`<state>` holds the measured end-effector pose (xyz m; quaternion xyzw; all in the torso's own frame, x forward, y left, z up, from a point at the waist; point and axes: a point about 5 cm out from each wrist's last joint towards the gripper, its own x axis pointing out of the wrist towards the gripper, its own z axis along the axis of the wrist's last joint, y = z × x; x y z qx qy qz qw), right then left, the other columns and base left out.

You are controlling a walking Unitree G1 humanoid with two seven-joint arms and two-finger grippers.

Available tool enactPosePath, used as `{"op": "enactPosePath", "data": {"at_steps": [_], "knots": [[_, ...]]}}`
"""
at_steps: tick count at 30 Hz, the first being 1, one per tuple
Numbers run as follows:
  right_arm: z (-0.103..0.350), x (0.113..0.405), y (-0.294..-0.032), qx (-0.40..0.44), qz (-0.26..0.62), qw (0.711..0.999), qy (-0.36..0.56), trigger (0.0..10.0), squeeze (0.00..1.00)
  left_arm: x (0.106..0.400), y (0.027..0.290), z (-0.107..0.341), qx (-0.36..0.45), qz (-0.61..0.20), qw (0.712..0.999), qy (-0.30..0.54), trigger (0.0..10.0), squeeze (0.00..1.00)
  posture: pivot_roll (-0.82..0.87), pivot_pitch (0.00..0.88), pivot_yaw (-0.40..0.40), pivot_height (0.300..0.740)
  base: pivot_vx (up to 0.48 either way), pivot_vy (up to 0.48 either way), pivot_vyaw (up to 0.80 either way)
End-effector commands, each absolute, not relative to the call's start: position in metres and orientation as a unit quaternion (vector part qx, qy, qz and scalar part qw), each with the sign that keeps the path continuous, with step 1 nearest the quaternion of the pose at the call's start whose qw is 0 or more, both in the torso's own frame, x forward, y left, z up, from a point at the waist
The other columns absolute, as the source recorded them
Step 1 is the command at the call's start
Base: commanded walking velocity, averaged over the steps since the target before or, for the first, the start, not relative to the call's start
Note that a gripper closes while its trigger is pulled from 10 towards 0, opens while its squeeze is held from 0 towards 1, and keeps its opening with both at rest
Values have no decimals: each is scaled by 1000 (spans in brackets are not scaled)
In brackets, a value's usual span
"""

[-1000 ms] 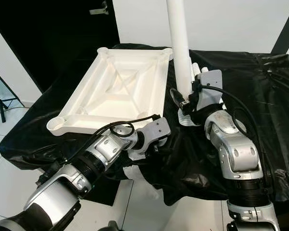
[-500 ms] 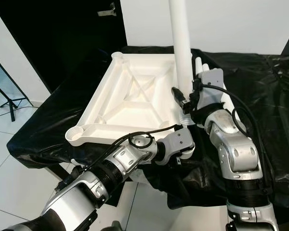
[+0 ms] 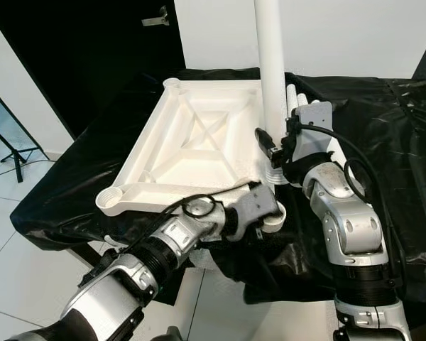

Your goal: Building children table

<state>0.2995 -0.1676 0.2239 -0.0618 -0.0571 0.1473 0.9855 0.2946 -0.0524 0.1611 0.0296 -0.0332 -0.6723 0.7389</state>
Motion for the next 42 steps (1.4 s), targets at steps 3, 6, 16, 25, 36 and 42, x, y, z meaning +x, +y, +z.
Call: {"op": "enactPosePath", "data": {"at_steps": [3, 6, 16, 25, 36, 42], "knots": [[217, 298, -164, -56, 154, 985, -46, 10000, 0, 294, -22, 182, -72, -691, 714, -85, 10000, 0, 99, 0, 68, 740, 0, 0, 0], [215, 297, -164, -56, 154, 986, -42, 10000, 0, 294, -10, 182, -91, -689, 714, -90, 10000, 0, 103, 0, 64, 740, 0, 0, 0], [212, 293, -163, -51, 166, 984, -33, 10000, 0, 313, 25, 140, -16, -624, 781, -8, 10000, 0, 111, 0, 55, 740, 0, 0, 0], [206, 280, -163, -46, 182, 982, -23, 10000, 0, 316, 59, 104, 58, -578, 810, 81, 10000, 0, 95, 0, 60, 740, 0, 0, 0], [182, 269, -157, -40, 220, 975, -11, 10000, 0, 318, 71, 89, 131, -576, 799, 110, 10000, 0, 94, 0, 50, 740, 0, 0, 0], [169, 269, -154, -41, 231, 972, -7, 10000, 0, 318, 62, 90, 132, -577, 799, 102, 10000, 0, 92, 0, 47, 740, 0, 0, 0]]}}
